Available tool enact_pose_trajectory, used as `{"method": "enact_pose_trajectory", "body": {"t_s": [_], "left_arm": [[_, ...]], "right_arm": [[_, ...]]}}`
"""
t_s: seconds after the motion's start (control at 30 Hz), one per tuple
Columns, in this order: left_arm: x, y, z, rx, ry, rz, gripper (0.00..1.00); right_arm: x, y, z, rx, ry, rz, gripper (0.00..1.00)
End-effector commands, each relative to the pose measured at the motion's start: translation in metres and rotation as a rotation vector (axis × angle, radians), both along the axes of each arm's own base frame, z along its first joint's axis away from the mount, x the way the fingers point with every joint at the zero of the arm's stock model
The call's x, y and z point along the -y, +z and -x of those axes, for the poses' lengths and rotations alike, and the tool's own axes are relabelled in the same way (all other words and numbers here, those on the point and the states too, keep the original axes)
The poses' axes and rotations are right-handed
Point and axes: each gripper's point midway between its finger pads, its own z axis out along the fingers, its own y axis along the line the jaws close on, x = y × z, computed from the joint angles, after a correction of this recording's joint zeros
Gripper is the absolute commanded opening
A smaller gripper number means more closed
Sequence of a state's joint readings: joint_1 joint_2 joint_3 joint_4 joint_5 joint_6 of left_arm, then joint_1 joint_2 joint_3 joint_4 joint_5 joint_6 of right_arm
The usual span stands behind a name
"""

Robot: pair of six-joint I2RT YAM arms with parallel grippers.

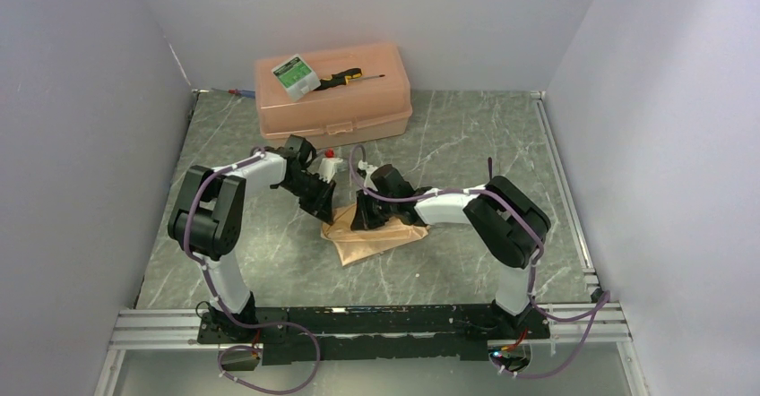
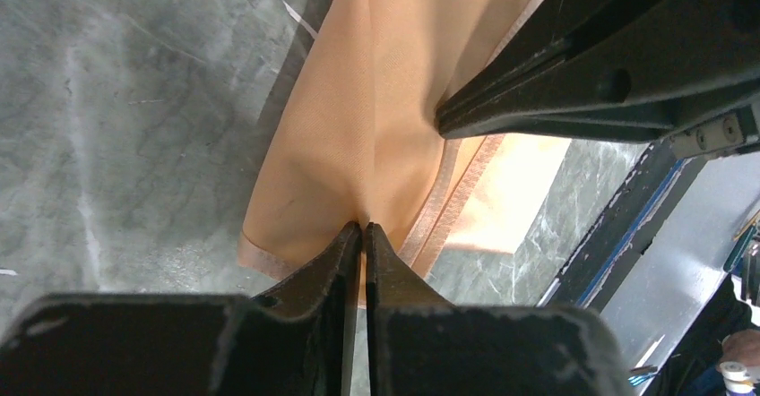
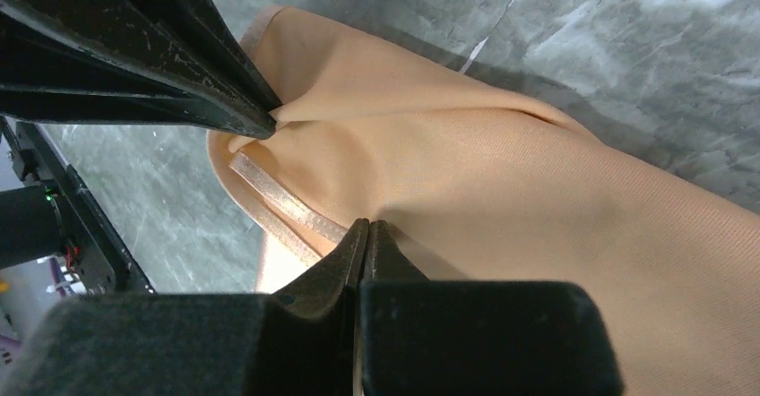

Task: Fold the napkin into a case and place the utensils inside
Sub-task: Smooth out the 2/3-rectangle-folded napkin at the center of the board.

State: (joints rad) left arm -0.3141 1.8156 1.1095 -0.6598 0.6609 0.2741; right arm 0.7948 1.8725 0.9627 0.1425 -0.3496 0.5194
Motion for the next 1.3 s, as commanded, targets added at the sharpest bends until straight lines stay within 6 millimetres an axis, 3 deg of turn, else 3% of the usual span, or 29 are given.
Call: {"method": "enact_pose_trajectory", "body": {"t_s": [0.0, 0.2, 0.37, 0.43, 0.57, 0.7, 0.8, 1.0, 1.2, 1.27], "left_arm": [[0.003, 0.008, 0.012, 0.006, -0.057, 0.047, 0.11], [0.004, 0.015, 0.009, 0.023, -0.057, 0.064, 0.11], [0.012, 0.033, 0.000, 0.043, -0.067, 0.110, 0.10], [0.013, 0.036, 0.000, 0.045, -0.071, 0.119, 0.09], [0.010, 0.029, 0.008, 0.018, -0.082, 0.110, 0.09], [0.006, 0.020, 0.016, 0.001, -0.090, 0.095, 0.09], [0.006, 0.015, 0.020, -0.011, -0.102, 0.086, 0.09], [0.010, 0.010, 0.028, -0.008, -0.150, 0.075, 0.09], [0.007, -0.003, 0.037, 0.005, -0.193, 0.007, 0.08], [0.005, -0.004, 0.037, 0.004, -0.193, -0.004, 0.09]], "right_arm": [[0.006, 0.000, 0.005, 0.012, 0.015, 0.016, 0.00], [0.016, -0.006, 0.012, -0.002, 0.026, 0.056, 0.00], [0.021, -0.020, 0.018, -0.024, 0.027, 0.091, 0.00], [0.021, -0.017, 0.018, -0.016, 0.027, 0.093, 0.00], [0.005, 0.015, 0.010, 0.026, 0.043, 0.012, 0.00], [-0.015, 0.030, 0.008, -0.001, 0.070, -0.064, 0.00], [-0.023, 0.025, 0.014, -0.031, 0.086, -0.086, 0.00], [-0.019, 0.009, 0.024, -0.073, 0.119, -0.065, 0.00], [-0.003, 0.059, -0.011, -0.017, 0.053, -0.140, 0.00], [0.000, 0.064, -0.020, -0.025, 0.022, -0.161, 0.00]]}}
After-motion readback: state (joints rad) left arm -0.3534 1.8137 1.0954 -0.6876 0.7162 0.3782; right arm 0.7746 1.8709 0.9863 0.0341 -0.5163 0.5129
